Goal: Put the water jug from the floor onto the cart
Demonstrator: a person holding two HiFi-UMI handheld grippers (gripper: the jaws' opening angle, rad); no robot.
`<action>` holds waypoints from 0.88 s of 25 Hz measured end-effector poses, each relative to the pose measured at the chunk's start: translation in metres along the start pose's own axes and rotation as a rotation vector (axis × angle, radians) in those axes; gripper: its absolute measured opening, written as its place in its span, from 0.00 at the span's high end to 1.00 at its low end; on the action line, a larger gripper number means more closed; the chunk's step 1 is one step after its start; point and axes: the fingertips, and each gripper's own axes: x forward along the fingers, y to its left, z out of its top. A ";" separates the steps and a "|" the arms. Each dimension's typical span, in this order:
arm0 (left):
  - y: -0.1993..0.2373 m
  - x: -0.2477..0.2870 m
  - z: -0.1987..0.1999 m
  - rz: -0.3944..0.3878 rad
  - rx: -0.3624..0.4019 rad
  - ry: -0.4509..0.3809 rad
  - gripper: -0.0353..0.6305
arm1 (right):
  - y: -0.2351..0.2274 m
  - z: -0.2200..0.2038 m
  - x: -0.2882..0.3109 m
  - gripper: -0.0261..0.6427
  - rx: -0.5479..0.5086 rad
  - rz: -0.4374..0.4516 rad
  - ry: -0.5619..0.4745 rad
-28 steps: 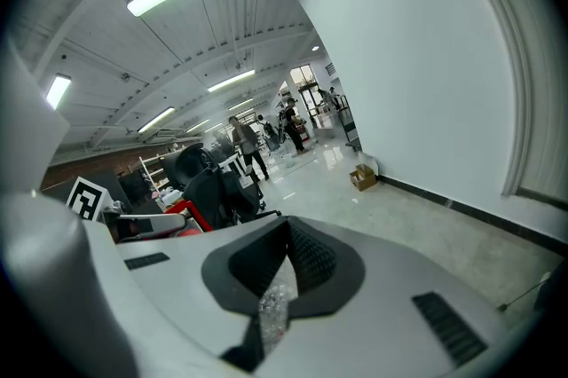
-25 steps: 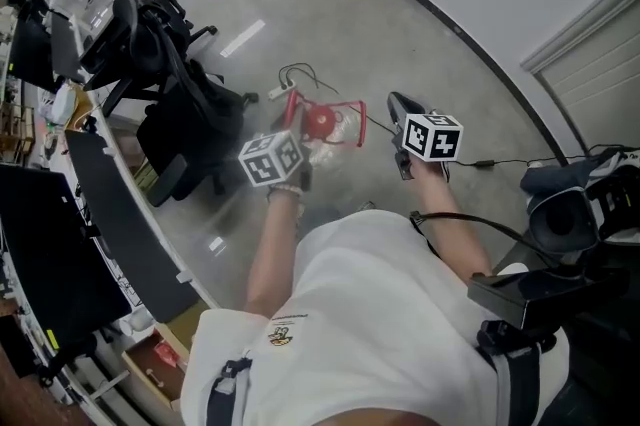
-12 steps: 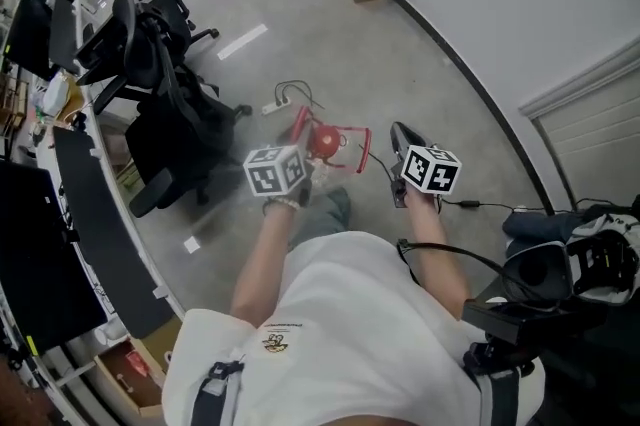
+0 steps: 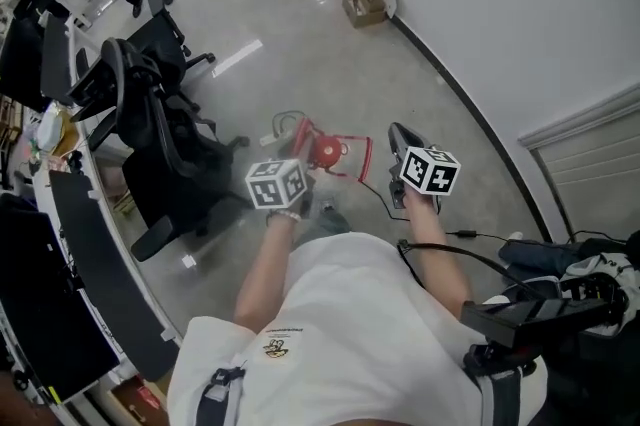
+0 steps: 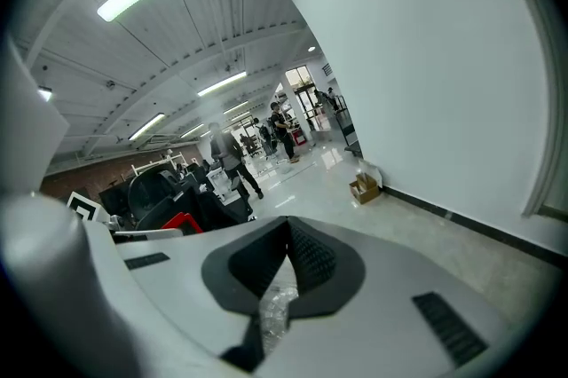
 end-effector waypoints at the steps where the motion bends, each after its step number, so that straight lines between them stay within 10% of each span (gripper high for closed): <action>1: 0.004 0.010 0.010 -0.003 0.000 -0.002 0.86 | -0.001 0.008 0.011 0.94 -0.005 -0.001 0.002; 22: 0.122 0.199 0.177 0.063 -0.016 -0.032 0.86 | -0.049 0.142 0.238 0.94 -0.023 0.022 0.037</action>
